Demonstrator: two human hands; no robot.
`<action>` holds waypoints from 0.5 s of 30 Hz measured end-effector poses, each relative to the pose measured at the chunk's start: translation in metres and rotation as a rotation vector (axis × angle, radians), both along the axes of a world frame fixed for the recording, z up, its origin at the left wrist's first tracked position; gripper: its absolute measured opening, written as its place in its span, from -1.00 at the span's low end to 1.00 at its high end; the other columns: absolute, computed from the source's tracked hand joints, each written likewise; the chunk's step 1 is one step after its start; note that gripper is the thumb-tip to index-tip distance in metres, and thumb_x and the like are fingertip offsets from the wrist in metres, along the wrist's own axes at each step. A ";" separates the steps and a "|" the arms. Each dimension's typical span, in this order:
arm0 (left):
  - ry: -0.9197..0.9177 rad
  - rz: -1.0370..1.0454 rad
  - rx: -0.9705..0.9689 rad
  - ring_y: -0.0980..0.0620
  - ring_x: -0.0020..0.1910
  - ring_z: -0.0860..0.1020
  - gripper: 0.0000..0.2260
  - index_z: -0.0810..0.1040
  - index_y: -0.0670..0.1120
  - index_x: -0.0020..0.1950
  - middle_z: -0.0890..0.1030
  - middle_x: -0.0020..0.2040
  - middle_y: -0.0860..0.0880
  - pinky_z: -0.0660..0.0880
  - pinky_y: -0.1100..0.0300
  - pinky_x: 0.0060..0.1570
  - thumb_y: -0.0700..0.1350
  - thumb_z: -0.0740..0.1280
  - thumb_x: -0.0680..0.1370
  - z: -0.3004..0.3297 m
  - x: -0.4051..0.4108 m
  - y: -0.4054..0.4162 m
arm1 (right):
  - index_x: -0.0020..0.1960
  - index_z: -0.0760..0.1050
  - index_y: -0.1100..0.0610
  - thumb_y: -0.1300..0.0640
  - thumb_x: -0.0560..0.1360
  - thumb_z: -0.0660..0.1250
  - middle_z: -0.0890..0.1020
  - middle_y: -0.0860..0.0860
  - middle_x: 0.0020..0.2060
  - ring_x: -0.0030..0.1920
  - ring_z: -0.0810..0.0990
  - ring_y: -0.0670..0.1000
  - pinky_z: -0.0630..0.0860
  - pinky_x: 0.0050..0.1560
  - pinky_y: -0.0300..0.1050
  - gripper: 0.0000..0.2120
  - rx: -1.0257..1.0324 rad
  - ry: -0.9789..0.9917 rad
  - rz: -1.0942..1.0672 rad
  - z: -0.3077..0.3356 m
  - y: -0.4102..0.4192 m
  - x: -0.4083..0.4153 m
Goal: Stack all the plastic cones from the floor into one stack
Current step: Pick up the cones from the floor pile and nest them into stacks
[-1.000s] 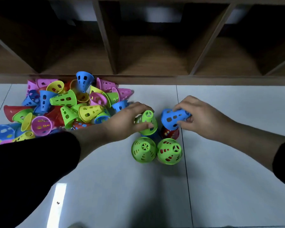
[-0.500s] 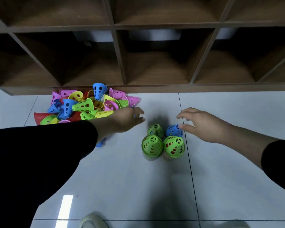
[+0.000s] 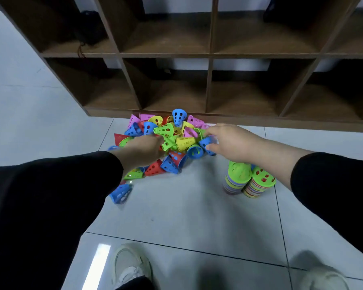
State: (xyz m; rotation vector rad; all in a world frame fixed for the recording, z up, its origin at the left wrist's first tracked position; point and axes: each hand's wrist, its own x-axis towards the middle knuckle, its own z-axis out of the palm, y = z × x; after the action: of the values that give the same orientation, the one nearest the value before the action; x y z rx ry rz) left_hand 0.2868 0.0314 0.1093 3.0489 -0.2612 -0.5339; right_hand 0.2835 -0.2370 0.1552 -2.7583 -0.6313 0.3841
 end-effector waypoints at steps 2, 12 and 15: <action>-0.028 -0.069 0.064 0.06 -0.16 0.52 -0.72 0.46 0.00 0.25 0.56 0.00 0.00 0.55 0.12 -0.29 0.12 0.26 0.61 -0.012 -0.008 0.016 | 0.42 0.42 0.04 -0.02 0.58 0.32 0.51 0.08 0.33 0.28 0.49 0.12 0.39 0.11 -0.12 -0.57 -0.036 0.052 0.001 -0.020 0.020 0.000; -0.114 -0.330 0.131 -0.14 0.33 0.42 -0.49 0.26 -0.03 0.52 0.39 0.42 -0.11 0.42 -0.08 0.23 0.04 0.28 0.60 -0.106 -0.014 0.027 | 0.55 0.24 0.14 0.16 0.60 0.30 0.34 0.14 0.49 0.43 0.37 0.18 0.36 0.35 -0.03 -0.45 -0.122 0.113 -0.041 -0.123 0.067 0.047; -0.153 -0.350 0.171 -0.17 0.35 0.37 -0.51 0.26 -0.03 0.52 0.27 0.50 -0.15 0.39 -0.09 0.24 -0.07 0.27 0.60 -0.126 -0.003 0.027 | 0.60 0.14 0.09 0.24 0.60 0.27 0.21 0.09 0.58 0.51 0.28 0.19 0.33 0.43 0.04 -0.38 -0.114 0.091 -0.047 -0.147 0.080 0.068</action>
State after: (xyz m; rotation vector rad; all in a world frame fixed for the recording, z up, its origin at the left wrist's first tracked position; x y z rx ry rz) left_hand 0.2838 0.0582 -0.0162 3.2295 -0.8049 -0.3496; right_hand 0.3518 -0.1574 0.0084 -2.8382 -0.5362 0.5476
